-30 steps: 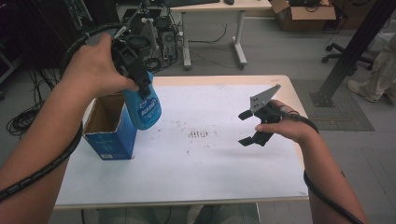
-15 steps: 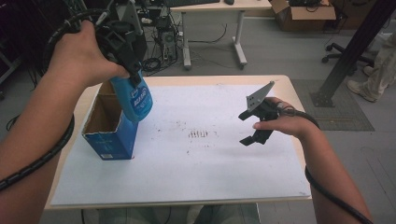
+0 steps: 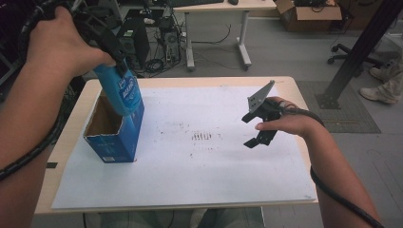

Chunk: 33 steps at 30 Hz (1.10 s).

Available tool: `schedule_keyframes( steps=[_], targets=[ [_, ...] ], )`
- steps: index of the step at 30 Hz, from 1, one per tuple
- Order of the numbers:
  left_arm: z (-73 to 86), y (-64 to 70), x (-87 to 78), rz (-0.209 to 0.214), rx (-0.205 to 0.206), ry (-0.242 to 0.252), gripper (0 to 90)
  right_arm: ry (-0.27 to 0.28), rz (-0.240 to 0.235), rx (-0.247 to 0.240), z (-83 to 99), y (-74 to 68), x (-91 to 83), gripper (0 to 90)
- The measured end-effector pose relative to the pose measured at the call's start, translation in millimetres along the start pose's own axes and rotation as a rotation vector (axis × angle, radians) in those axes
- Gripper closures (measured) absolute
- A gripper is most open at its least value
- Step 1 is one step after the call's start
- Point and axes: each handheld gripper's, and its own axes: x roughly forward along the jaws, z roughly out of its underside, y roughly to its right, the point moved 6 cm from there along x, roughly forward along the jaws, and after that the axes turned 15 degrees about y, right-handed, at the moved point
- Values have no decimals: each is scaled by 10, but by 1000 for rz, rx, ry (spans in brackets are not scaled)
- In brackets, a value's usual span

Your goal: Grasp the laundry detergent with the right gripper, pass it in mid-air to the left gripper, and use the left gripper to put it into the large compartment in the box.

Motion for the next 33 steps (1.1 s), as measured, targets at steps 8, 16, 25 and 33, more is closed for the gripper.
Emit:
schedule_keyframes(
  steps=[8,16,25,33],
  targets=[
    [-2,-238,-70,-43,-92,-7,384,-17,-19,4,-4,-7,5,23],
    [9,-350,-73,-76,-116,-10,383,-32,-28,6,-11,-7,5,23],
    [50,-461,-2,-99,-132,-14,383,-36,-36,5,-20,-16,18,23],
    [92,-520,85,-111,-148,-21,383,-42,-45,14,1,-30,28,23]
  ],
)
